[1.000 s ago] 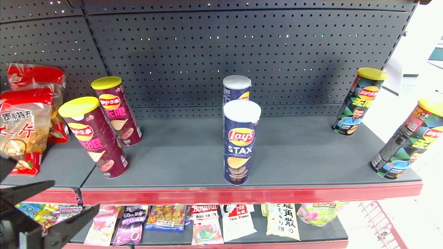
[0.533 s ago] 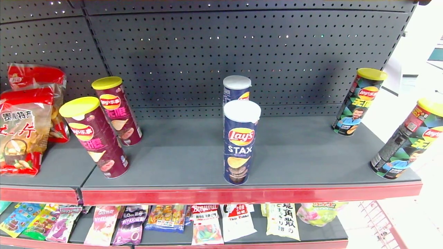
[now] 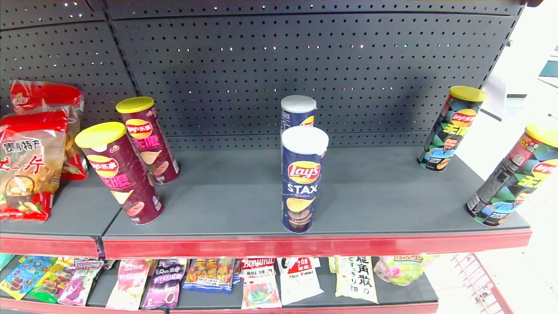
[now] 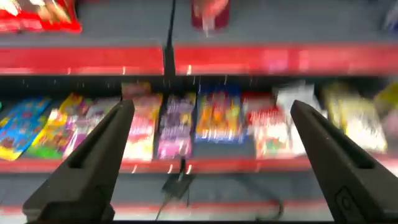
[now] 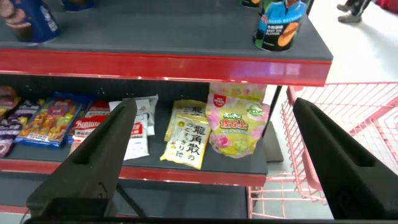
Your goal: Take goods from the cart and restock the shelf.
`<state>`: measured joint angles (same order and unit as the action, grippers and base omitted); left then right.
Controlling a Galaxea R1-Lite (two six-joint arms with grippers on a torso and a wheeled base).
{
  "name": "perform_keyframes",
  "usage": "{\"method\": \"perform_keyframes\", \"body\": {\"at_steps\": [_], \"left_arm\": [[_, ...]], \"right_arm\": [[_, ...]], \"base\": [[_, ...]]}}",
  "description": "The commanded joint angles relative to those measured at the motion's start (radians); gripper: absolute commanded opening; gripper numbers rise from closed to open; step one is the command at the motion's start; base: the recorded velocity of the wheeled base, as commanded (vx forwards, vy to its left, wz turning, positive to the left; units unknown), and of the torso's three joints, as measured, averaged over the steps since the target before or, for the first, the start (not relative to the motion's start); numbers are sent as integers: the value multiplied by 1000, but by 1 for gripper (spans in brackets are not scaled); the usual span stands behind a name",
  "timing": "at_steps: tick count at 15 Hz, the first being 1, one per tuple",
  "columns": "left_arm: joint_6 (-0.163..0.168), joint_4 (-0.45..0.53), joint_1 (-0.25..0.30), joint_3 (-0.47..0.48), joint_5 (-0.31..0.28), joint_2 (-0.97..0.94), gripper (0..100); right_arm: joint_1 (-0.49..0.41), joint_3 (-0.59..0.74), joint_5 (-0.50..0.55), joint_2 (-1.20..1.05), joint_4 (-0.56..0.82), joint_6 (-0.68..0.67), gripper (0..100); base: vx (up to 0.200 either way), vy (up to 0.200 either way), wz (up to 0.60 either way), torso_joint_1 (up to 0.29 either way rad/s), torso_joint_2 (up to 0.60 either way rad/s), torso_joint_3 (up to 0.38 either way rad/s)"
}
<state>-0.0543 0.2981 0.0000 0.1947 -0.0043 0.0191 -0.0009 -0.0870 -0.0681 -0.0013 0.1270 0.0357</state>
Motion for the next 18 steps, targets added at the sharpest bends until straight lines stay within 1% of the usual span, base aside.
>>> {"method": "perform_keyframes", "body": {"at_steps": [1, 2, 3, 4, 5, 6, 7, 8, 10, 12, 13, 14, 16, 17, 18], "left_arm": [[-56, -16, 2, -37, 81, -19, 100], [-82, -31, 2, -44, 156, -19, 100], [-82, -94, 2, -77, 185, -19, 100], [-53, -201, 2, -126, 165, -19, 100], [2, -278, 2, -161, 107, -19, 100], [54, -312, 2, -182, 70, -19, 100], [67, -320, 2, -185, 75, -19, 100], [70, -315, 2, -182, 82, -19, 100], [90, -318, 2, -184, 75, -19, 100], [108, -344, 2, -193, 79, -19, 100], [108, -346, 2, -193, 75, -19, 100], [99, -329, 2, -189, 72, -8, 100], [106, -324, 2, -192, 33, -19, 100], [88, -315, 2, -195, 33, -19, 100], [102, -303, 2, -195, 27, -19, 100]], "right_arm": [[-1, 7, -6, 1, -3, 4, 100], [-1, 7, -15, 1, -4, 3, 100], [-1, 7, -18, 1, -4, -4, 100], [-1, 18, -7, 1, -24, -20, 100], [-1, 66, 2, 1, -93, -19, 100], [-1, 87, 24, 1, -144, -28, 100], [-1, 85, 22, 1, -125, -28, 100], [1, 87, 24, 1, -127, -31, 100], [1, 87, 24, 1, -127, -31, 100], [1, 87, 24, 1, -127, -31, 100], [-1, 87, 24, 1, -127, -31, 100], [1, 87, 24, 1, -127, -31, 100], [1, 87, 27, 1, -127, -31, 100], [1, 87, 27, 1, -127, -31, 100], [1, 87, 27, 1, -127, -30, 100]], "base": [[0, 0, 0, 0, 0, 0], [0, 0, 0, 0, 0, 0], [0, 0, 0, 0, 0, 0], [0, 0, 0, 0, 0, 0], [0, 0, 0, 0, 0, 0], [0, 0, 0, 0, 0, 0], [0, 0, 0, 0, 0, 0], [0, 0, 0, 0, 0, 0], [0, 0, 0, 0, 0, 0], [0, 0, 0, 0, 0, 0], [0, 0, 0, 0, 0, 0], [0, 0, 0, 0, 0, 0], [0, 0, 0, 0, 0, 0], [0, 0, 0, 0, 0, 0], [0, 0, 0, 0, 0, 0]]}}
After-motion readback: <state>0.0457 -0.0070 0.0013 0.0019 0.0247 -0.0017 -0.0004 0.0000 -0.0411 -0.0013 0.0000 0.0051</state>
